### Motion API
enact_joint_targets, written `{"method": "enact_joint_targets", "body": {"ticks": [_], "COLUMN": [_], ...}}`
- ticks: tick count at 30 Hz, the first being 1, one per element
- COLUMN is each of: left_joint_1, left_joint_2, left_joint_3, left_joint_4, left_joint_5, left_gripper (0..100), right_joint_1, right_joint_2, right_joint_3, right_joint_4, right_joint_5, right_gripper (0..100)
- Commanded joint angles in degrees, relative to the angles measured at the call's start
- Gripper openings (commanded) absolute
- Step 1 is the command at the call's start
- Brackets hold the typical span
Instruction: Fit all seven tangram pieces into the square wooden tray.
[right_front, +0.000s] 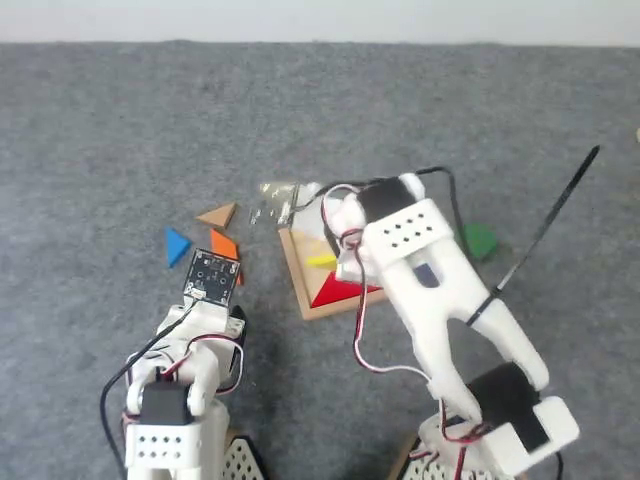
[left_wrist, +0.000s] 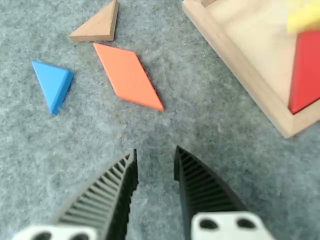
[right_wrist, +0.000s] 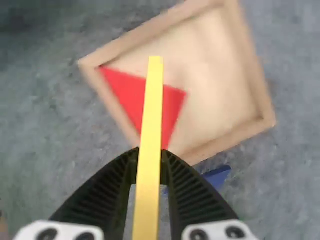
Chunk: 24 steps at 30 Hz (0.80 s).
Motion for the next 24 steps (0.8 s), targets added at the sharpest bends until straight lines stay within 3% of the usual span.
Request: {"method": "enact_joint_targets", "body": {"ticks": [1,6,13,24], "left_joint_1": [-0.26,-0.26,-0.26,-0.26], "left_joint_2": [-1.05,-1.05,-1.05,-1.05], "left_joint_3": [-0.57,-0.57,-0.57,-0.57], "left_joint_4": [0.26,0.26,0.26,0.26], "left_joint_5": [0.0,0.0,0.0,0.0], "left_gripper": [12,12,12,12], "right_joint_1": [-1.19,-1.45,-4.35,-2.68], "right_joint_2": [0.13,6.81,20.09,37.58], "right_joint_3": [-5.36,-11.6,-20.75,-47.21], "right_joint_4": [3.38,5.67,11.21,20.97], "right_joint_5": [4.13,6.51,15.65,19.43], "right_gripper": [0.9,0.9,0.9,0.9]}}
